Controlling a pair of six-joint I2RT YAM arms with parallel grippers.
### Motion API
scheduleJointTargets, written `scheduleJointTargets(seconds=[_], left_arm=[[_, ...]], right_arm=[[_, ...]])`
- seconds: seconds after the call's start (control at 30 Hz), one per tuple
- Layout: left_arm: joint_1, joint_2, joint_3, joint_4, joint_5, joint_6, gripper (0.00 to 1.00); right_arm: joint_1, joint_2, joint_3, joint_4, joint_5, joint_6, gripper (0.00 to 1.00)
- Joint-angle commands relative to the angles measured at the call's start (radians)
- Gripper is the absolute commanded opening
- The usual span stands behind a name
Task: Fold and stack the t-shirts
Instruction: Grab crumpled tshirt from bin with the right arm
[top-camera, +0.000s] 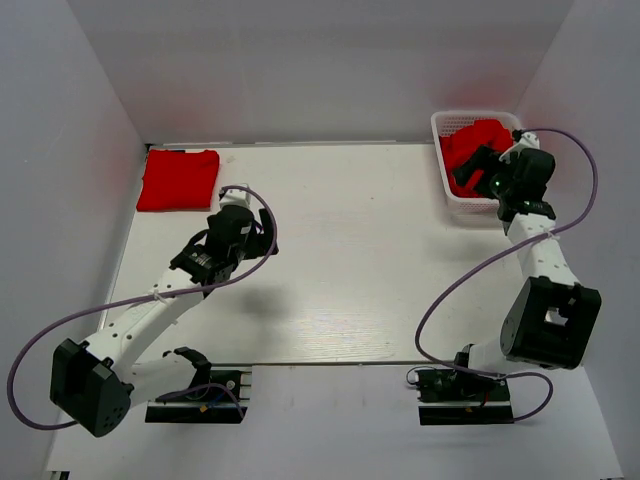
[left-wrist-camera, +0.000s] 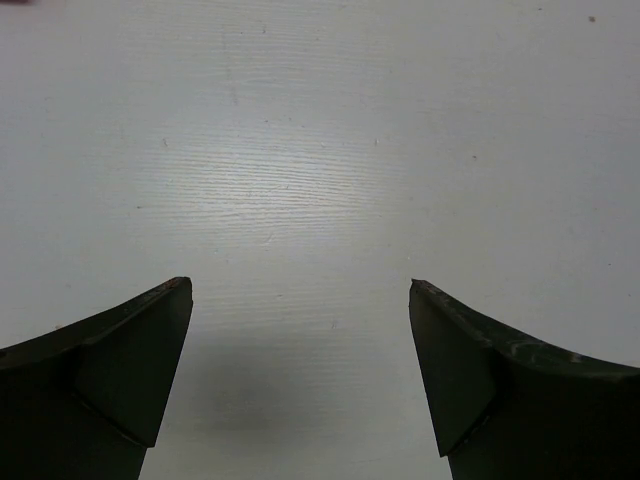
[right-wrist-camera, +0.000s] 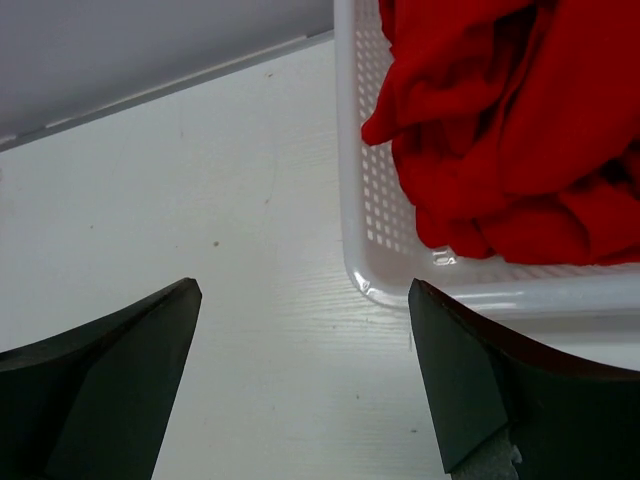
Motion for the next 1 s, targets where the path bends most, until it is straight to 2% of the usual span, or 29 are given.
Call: scheduleJointTargets(seconds=[0.0,0.17,0.23,0.27,0.3,0.33,0.53,0.83,0.97], left_arm=[[0.004,0.002,0.034,0.014,-0.006,0.005,0.99],[0.004,0.054,0.066,0.023,-0.006,0.026,0.99],[0.004,0.083,0.103,0.023,-0.006,0.035,0.99],[0.004,0.106,0.128,0.013,-0.006,0.035,0.99],[0.004,0.106,0.128,0.013,-0.006,0.035,0.99],[0.004,0.13,0.148,0.013,-0.006,0.046,0.99],[0.004,0.228,0.218,0.023,-0.006,0.074,0.99],[0.004,0.289,0.254,0.025,-0.015,0.083,0.99],[0.004,0.322,0.287,0.013,-0.025,0.092,0.99]], right_arm=[[-0.004,0.046,0.098,-0.009,0.065,-0.026,0.9],[-0.01,0.153,0.249,-0.096,0.168,-0.033,0.9],[-0.023,0.227,0.345,-0.161,0.259,-0.023,0.9],[-0.032,0.267,0.461,-0.2,0.294,-0.023,0.9],[-0.035,0.267,0.462,-0.241,0.294,-0.02,0.9],[-0.038,0.335,0.544,-0.265,0.326,-0.025,0.9],[-0.07,0.547,0.735,-0.357,0.319,-0.005,0.9],[-0.089,0.712,0.867,-0.34,0.252,0.017,0.86],[-0.095,0.752,0.876,-0.325,0.277,0.035,0.78]])
